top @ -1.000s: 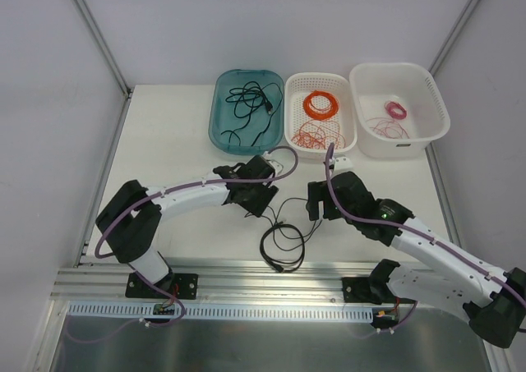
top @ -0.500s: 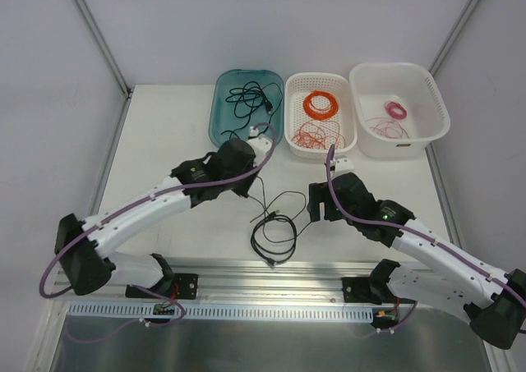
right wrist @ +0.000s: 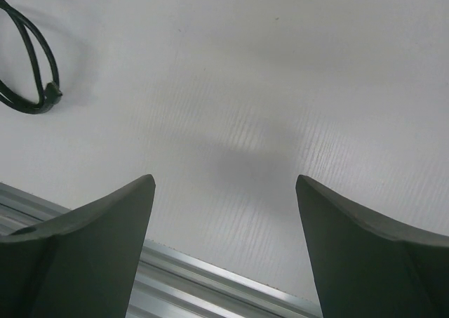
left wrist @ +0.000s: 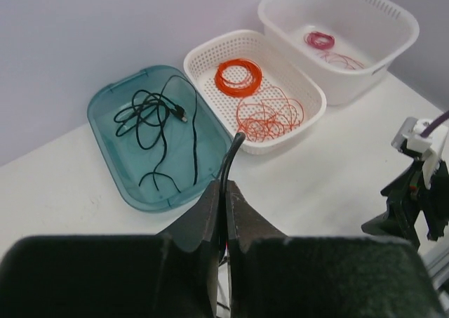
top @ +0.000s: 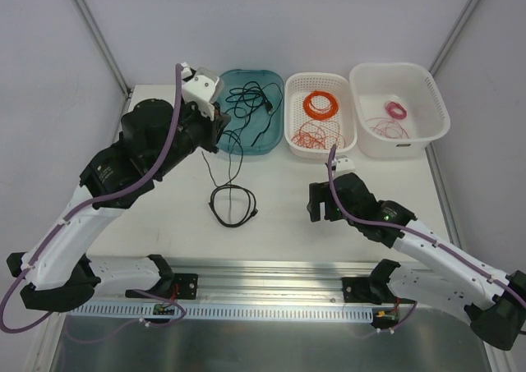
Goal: Untangle the cables
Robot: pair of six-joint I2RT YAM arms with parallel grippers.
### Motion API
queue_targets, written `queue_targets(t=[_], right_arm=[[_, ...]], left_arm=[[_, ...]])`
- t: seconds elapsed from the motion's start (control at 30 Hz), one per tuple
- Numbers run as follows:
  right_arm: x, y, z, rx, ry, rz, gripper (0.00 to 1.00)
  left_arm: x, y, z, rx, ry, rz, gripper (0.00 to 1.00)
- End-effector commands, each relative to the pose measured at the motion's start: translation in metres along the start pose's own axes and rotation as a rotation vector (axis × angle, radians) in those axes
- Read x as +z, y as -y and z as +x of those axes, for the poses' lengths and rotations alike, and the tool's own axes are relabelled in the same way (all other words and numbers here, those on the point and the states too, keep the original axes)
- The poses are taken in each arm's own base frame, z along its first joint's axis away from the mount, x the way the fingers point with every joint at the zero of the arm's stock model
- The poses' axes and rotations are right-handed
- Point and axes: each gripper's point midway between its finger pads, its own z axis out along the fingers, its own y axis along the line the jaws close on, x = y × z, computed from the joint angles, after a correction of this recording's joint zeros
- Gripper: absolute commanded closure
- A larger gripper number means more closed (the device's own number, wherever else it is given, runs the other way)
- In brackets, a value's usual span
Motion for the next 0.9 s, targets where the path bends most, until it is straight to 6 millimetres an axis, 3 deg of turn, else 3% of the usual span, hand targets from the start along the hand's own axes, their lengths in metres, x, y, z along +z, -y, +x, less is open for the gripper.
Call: queue_targets(t=[0.0, 0.33, 0.6, 0.77, 0.87], right_arm=[[-0.004, -0.003, -0.009, 0.02, 0.039, -0.017, 0.14], [-0.006, -0.002, -0.01, 0.02, 0.047, -0.016, 0.14], [-0.005, -0.001, -0.01, 0.017, 0.048, -0.008, 0.14], [-0.005, -0.001, -0.011, 0.005, 0.048, -0.006, 0.14], [-0.007, 0.0, -0.013, -0.004, 0.049, -0.001, 0.14]], left_arm=[[0.001, -0.014, -0.02, 0.035, 0.024, -0.074, 1.0], [-0.008, -0.047, -0.114, 0.116, 0.201, -0.227, 1.0], [-0.012, -0.082, -0.182, 0.049, 0.392, -0.347, 1.0], [-0.002, -0.093, -0.193, 0.041, 0.453, -0.362, 1.0], [0.015, -0.105, -0.191, 0.036, 0.463, -0.379, 1.0]])
